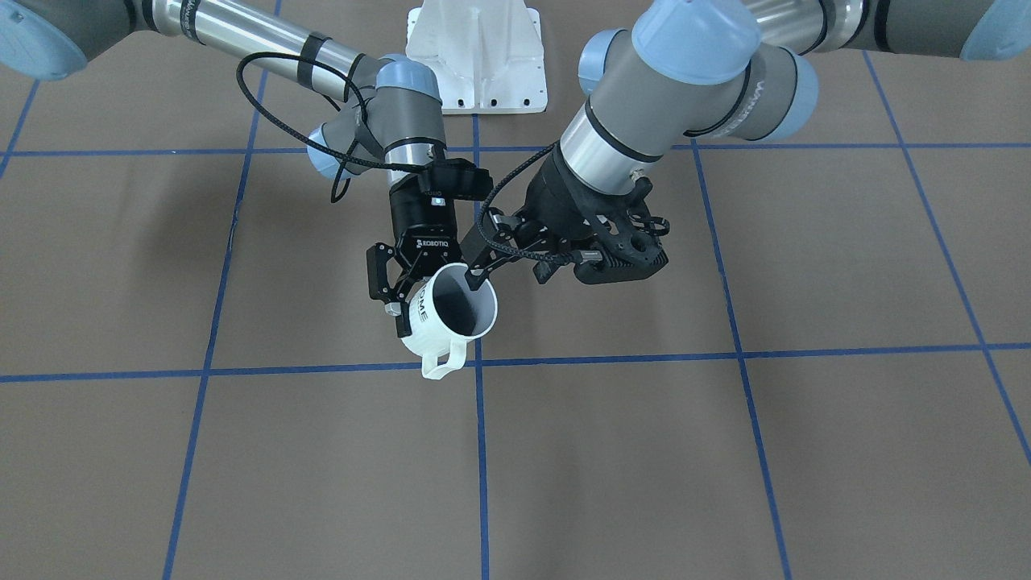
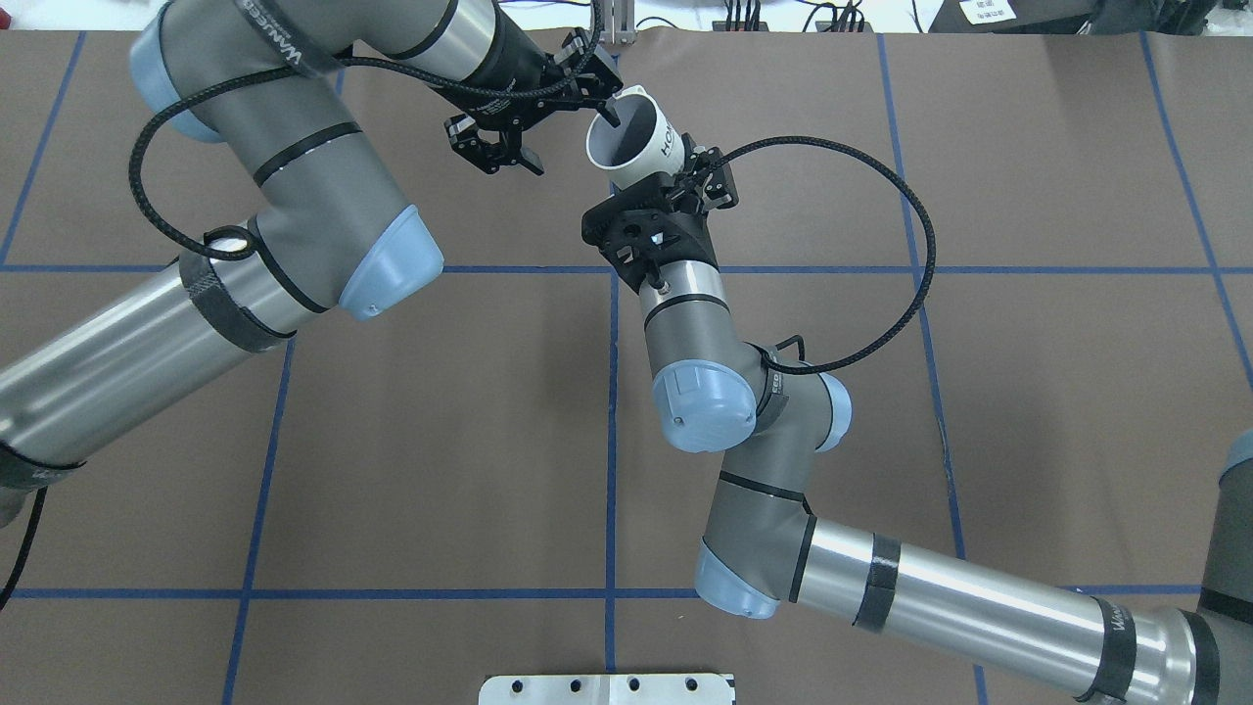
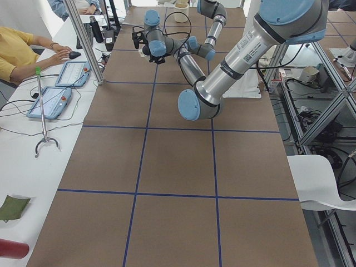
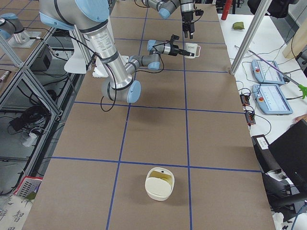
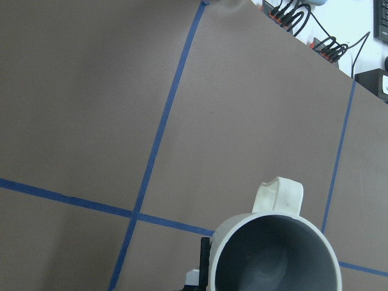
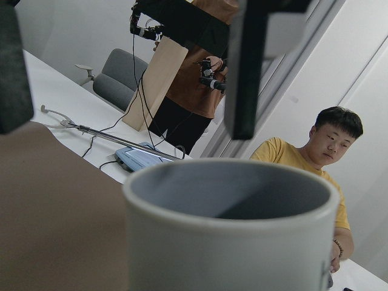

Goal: Left arm hands cup to right arm to dump lemon

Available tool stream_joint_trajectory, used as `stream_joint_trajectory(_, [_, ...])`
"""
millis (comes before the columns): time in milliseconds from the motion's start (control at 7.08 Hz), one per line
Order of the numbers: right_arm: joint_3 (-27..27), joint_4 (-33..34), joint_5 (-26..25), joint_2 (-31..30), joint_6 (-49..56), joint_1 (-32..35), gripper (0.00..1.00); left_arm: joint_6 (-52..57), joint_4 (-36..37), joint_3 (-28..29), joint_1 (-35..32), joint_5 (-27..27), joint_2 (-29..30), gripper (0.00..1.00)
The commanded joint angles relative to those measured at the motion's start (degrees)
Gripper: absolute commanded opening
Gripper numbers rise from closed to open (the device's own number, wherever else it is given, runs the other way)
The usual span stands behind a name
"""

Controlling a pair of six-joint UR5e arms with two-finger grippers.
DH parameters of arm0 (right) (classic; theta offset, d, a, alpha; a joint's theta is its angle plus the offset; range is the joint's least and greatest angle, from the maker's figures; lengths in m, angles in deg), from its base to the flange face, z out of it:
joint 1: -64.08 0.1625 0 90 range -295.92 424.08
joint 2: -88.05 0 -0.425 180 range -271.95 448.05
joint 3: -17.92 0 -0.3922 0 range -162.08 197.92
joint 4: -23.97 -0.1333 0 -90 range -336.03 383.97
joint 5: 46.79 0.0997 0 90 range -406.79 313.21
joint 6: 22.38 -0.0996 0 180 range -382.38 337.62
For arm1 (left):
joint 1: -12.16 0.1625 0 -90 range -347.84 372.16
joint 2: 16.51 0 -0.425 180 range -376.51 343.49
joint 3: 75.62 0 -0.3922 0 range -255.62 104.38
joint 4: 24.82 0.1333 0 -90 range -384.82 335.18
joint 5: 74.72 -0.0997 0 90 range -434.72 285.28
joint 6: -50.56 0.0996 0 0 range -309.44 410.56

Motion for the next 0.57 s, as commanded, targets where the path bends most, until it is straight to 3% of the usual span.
stream_joint_trajectory(0, [-0.1,-0.1,-0.1,0.1,0.0,0.0,0.04,0.0,-1.5,0.1,0.6,-0.3,-0.2,0.5])
stream_joint_trajectory(424, [-0.1,-0.3,-0.3,0.1,0.0,0.0,0.04,0.1,-3.7,1.3,0.7,-0.3,-0.3,0.5])
